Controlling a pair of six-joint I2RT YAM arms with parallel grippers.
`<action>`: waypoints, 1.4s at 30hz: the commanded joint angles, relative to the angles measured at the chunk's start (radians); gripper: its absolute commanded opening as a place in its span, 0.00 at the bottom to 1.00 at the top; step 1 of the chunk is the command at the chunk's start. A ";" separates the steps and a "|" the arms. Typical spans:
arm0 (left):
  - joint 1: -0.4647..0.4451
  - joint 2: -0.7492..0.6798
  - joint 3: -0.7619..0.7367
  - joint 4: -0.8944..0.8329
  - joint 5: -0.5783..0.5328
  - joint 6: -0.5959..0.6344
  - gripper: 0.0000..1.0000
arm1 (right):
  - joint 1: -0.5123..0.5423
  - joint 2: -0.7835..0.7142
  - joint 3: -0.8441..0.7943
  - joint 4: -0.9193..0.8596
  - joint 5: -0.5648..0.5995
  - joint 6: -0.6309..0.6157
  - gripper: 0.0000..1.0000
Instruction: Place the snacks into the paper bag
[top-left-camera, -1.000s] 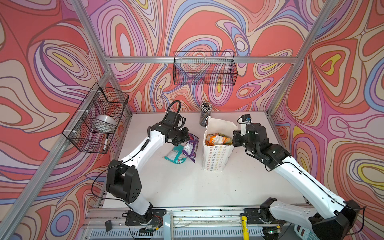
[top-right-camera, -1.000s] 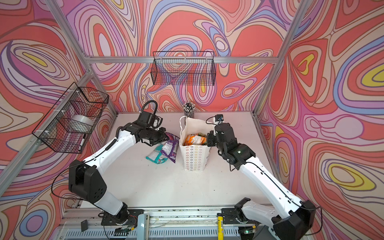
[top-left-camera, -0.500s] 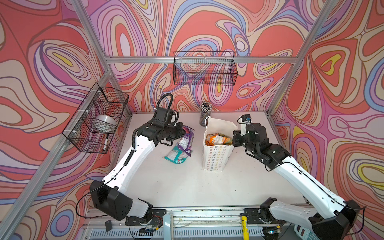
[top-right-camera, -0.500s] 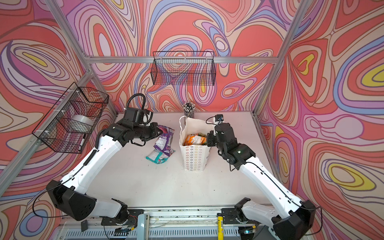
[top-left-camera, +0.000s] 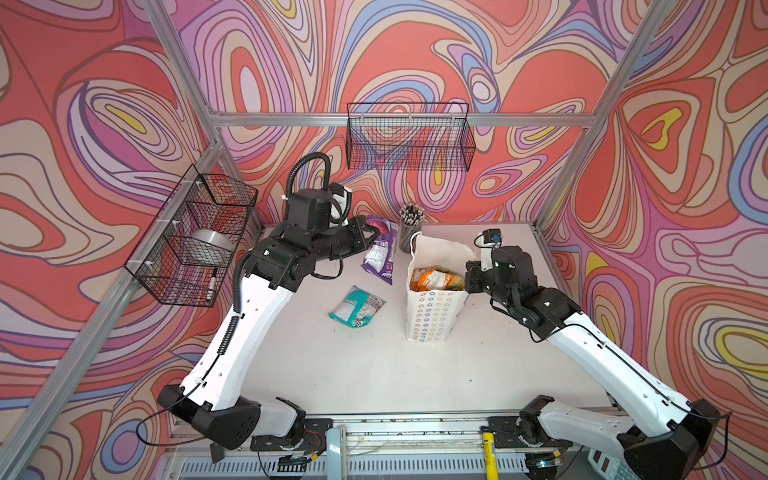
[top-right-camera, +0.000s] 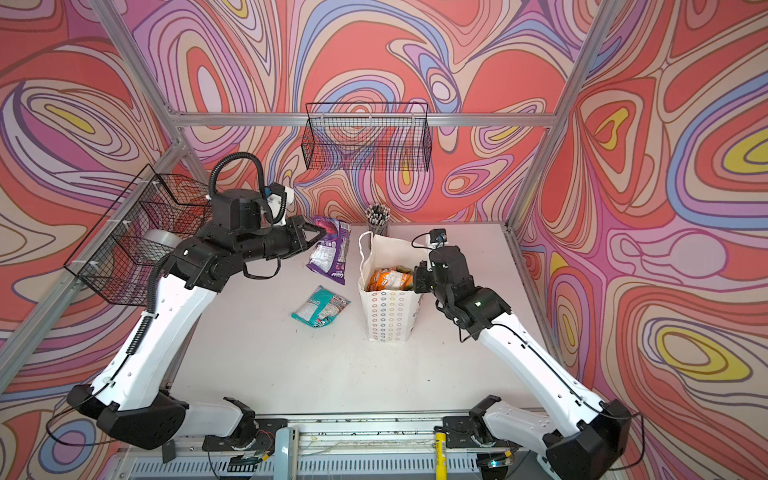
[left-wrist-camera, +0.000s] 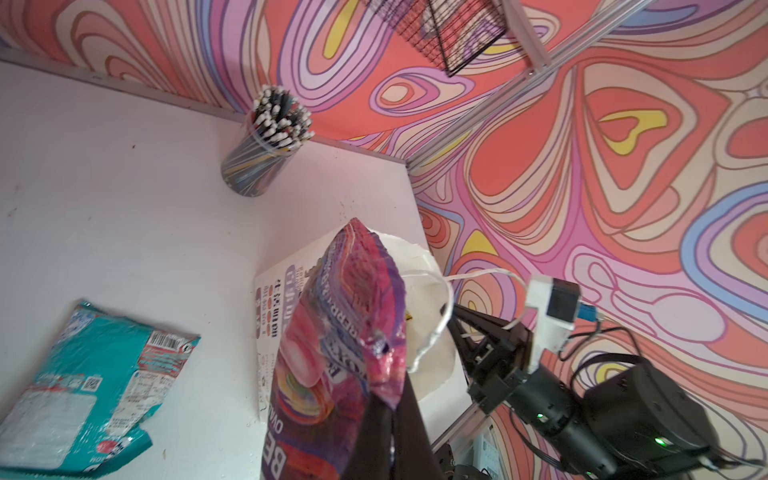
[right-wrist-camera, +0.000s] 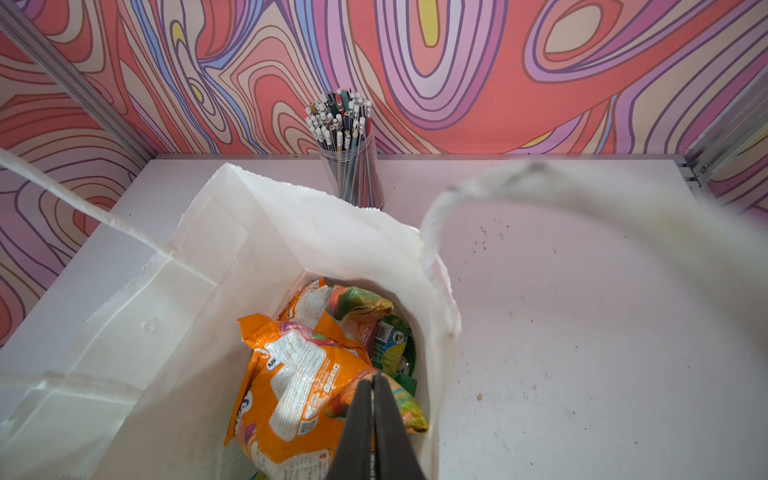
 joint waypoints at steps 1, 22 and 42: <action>-0.053 0.045 0.117 0.044 -0.001 -0.011 0.00 | 0.005 0.010 -0.014 -0.003 0.009 -0.003 0.00; -0.286 0.385 0.485 0.025 -0.054 0.073 0.00 | 0.005 0.010 -0.014 -0.005 0.013 -0.003 0.00; -0.309 0.471 0.395 -0.095 -0.162 0.116 0.00 | 0.005 0.016 -0.013 -0.004 0.016 -0.005 0.00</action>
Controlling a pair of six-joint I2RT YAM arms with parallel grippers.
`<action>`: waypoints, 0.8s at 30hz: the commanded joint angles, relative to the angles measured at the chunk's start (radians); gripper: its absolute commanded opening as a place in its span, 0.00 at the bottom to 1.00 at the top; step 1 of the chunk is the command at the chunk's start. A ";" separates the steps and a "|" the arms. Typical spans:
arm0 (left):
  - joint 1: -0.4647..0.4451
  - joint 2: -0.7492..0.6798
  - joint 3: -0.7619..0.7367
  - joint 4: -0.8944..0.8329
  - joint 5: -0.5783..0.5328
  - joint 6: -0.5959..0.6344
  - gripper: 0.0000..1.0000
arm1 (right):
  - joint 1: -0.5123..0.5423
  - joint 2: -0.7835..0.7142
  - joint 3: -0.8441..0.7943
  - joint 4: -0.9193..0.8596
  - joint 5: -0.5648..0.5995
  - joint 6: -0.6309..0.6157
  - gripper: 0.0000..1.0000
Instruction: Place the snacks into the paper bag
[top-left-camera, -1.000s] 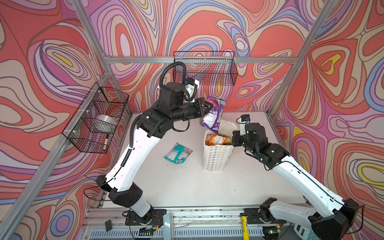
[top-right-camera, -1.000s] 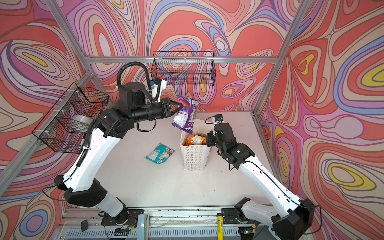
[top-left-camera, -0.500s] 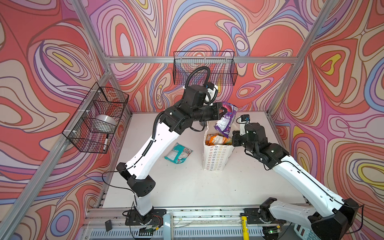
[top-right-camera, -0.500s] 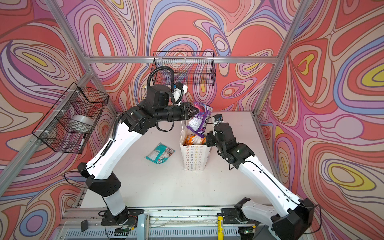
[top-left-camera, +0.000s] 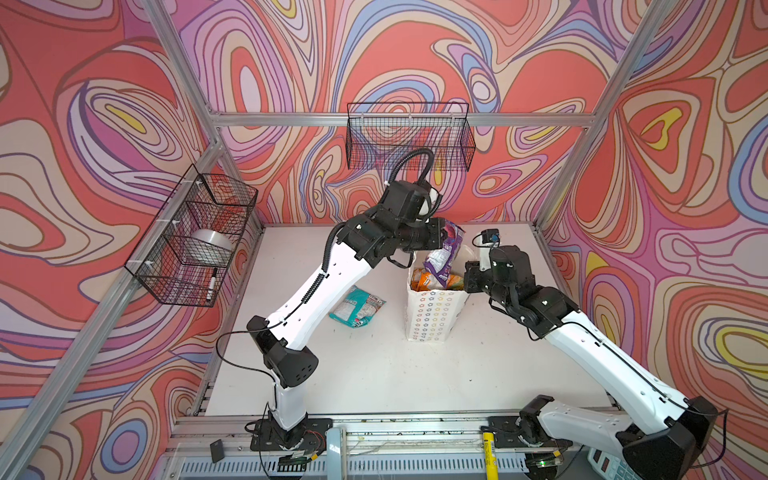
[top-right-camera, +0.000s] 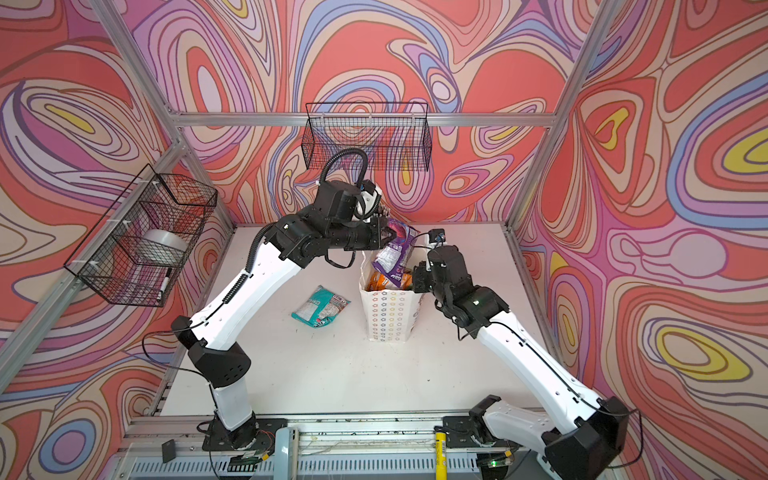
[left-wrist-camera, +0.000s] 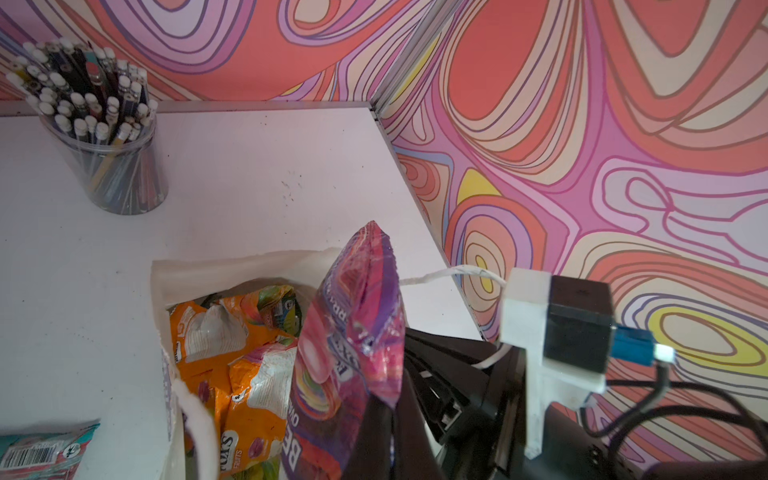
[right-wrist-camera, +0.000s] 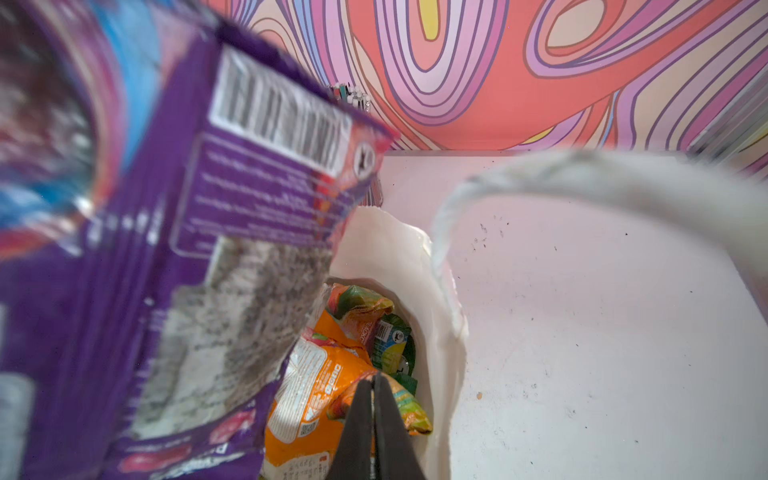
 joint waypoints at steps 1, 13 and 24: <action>-0.020 0.011 -0.011 -0.016 -0.026 0.012 0.00 | 0.005 0.005 -0.013 -0.005 0.015 -0.005 0.00; -0.076 0.113 0.012 -0.063 -0.049 -0.011 0.00 | 0.005 0.009 -0.014 -0.003 0.010 -0.003 0.00; -0.079 0.168 0.046 -0.161 -0.229 0.008 0.00 | 0.005 -0.003 -0.015 -0.007 0.016 -0.004 0.00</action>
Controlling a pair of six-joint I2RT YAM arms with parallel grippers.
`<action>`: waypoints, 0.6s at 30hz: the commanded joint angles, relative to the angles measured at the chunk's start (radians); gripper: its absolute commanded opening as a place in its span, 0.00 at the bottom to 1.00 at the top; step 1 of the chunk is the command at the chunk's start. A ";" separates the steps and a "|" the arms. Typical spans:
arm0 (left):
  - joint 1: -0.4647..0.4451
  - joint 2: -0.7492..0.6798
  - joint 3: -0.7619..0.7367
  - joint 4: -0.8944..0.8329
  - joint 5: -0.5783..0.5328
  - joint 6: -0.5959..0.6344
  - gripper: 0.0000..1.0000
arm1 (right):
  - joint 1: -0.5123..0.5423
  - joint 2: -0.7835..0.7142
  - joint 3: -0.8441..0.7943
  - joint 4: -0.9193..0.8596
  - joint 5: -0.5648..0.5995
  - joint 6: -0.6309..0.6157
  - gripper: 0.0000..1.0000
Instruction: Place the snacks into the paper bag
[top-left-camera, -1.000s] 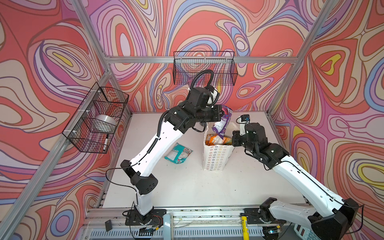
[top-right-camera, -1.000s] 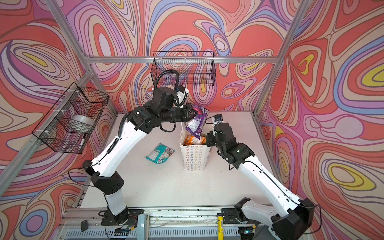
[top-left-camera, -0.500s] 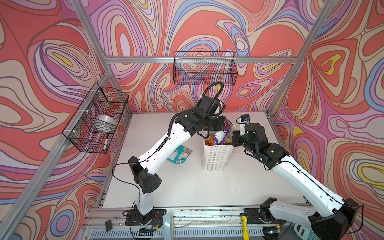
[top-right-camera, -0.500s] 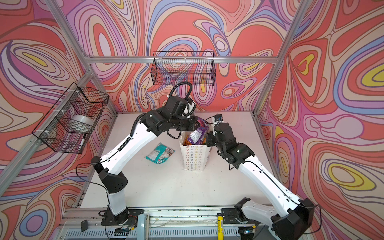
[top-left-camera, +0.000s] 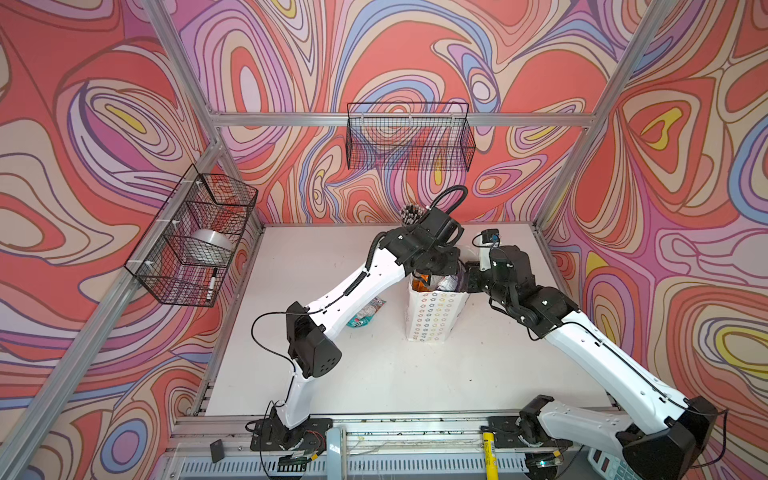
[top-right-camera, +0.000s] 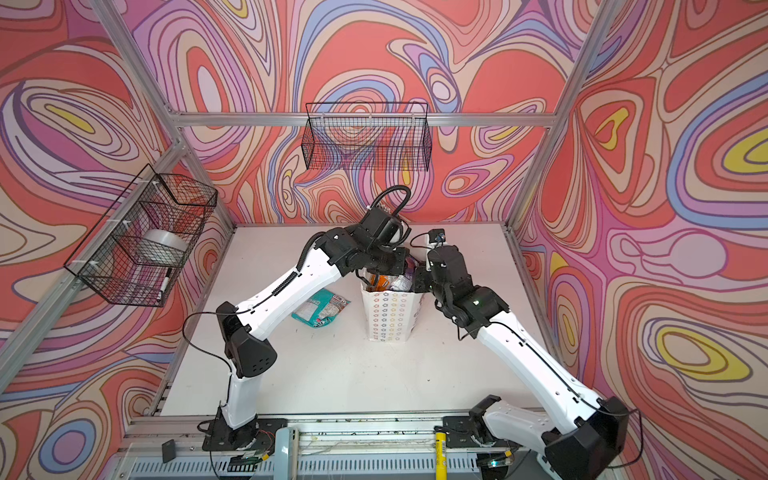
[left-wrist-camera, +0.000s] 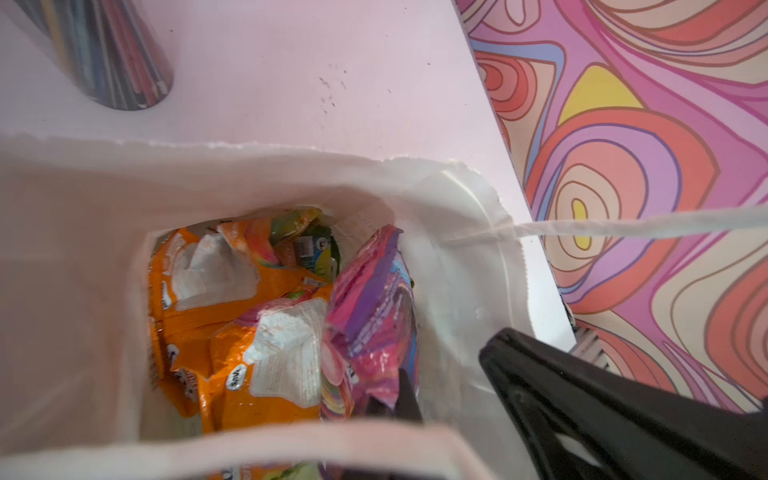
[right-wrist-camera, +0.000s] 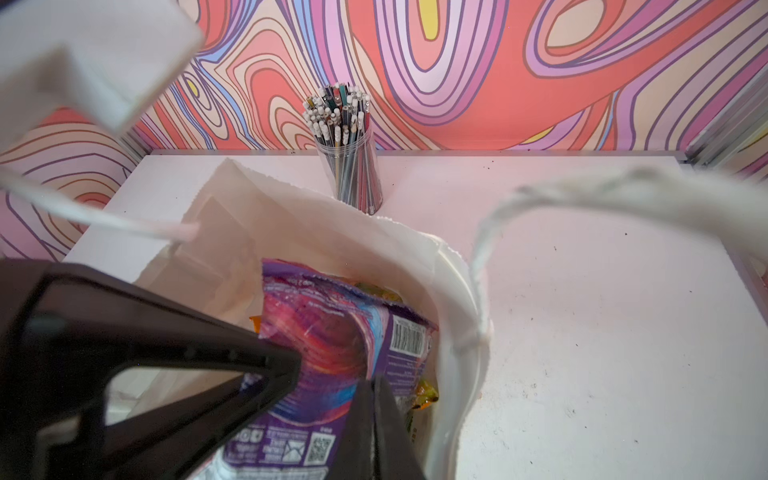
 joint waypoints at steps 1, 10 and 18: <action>0.000 0.001 0.039 -0.062 -0.115 0.022 0.00 | 0.005 -0.003 -0.014 -0.008 0.015 -0.004 0.00; 0.000 0.013 0.017 -0.127 -0.192 0.049 0.00 | 0.005 -0.004 -0.013 -0.008 0.008 -0.004 0.00; 0.000 0.038 0.007 -0.172 -0.296 0.065 0.00 | 0.005 -0.005 -0.014 -0.008 0.010 -0.004 0.00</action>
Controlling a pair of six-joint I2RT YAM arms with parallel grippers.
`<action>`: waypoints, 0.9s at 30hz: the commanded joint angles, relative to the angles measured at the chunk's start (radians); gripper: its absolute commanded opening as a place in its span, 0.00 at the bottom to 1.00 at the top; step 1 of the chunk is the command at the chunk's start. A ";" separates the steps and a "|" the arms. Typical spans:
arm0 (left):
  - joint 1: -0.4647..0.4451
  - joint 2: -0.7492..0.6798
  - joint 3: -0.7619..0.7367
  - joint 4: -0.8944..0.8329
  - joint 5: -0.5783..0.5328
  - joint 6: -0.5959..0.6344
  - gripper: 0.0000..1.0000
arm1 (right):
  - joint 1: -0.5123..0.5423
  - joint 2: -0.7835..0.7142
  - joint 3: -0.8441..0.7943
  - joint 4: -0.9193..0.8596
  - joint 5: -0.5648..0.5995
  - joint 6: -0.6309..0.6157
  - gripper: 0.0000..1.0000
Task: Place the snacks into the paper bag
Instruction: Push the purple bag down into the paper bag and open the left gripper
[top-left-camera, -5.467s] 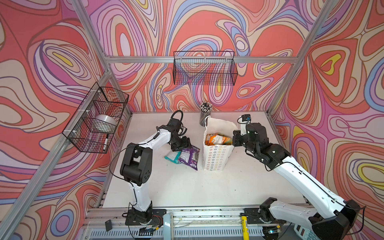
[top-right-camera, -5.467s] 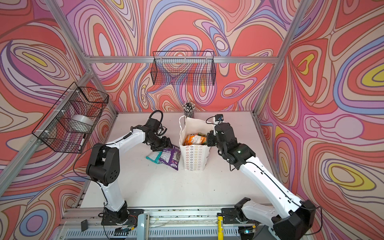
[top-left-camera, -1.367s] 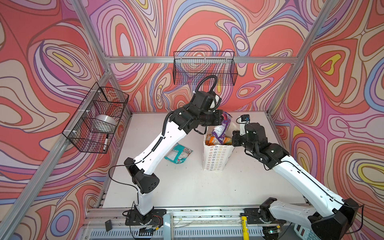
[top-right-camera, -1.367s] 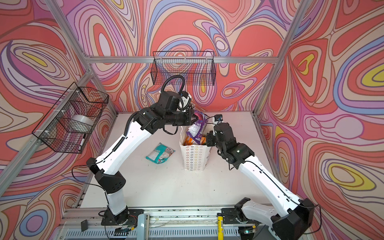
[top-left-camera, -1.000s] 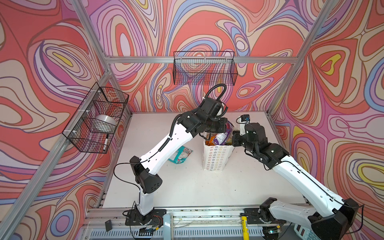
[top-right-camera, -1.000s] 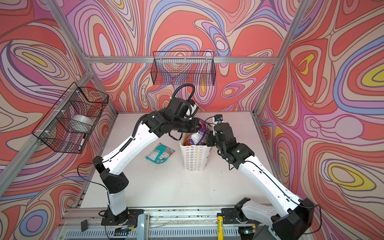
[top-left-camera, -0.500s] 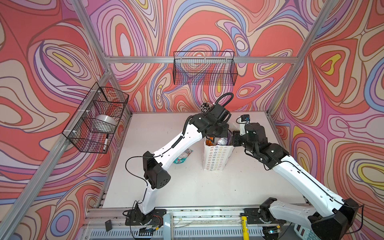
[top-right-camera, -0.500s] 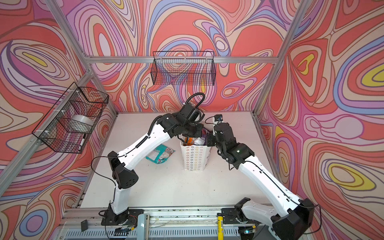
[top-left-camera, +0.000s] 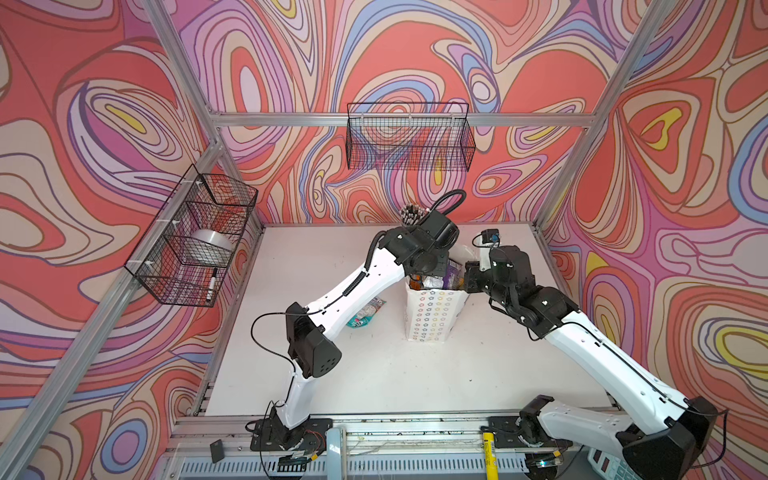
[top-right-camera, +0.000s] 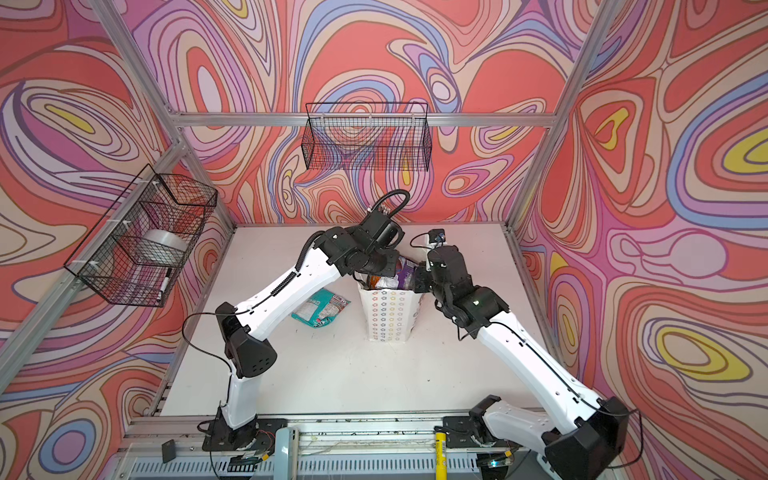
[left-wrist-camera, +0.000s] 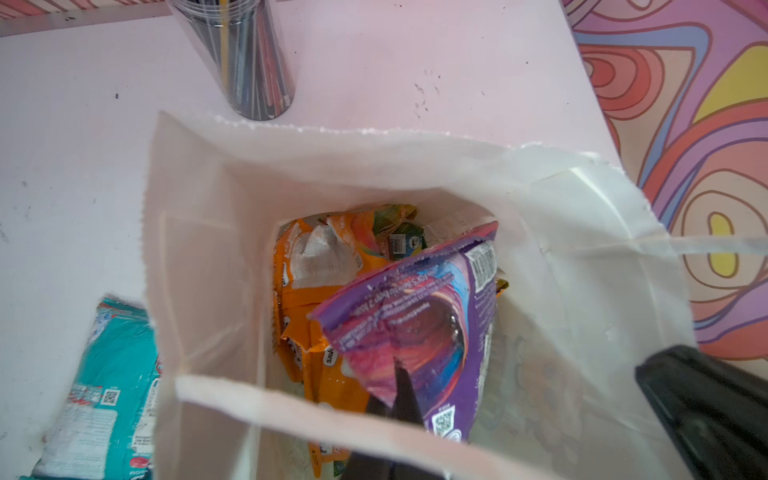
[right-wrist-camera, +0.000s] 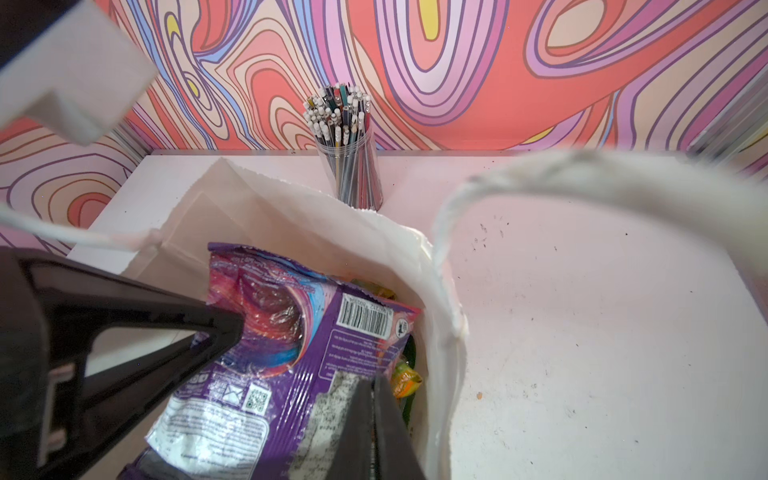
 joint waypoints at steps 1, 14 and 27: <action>0.000 0.038 0.001 -0.063 -0.092 0.023 0.00 | 0.005 -0.004 -0.014 -0.008 0.014 -0.004 0.00; 0.007 0.008 0.040 -0.060 -0.095 0.040 0.60 | 0.005 -0.001 -0.013 -0.008 0.011 -0.003 0.00; 0.008 -0.199 -0.001 0.117 0.209 0.113 0.94 | 0.005 -0.001 -0.015 -0.008 0.011 -0.003 0.00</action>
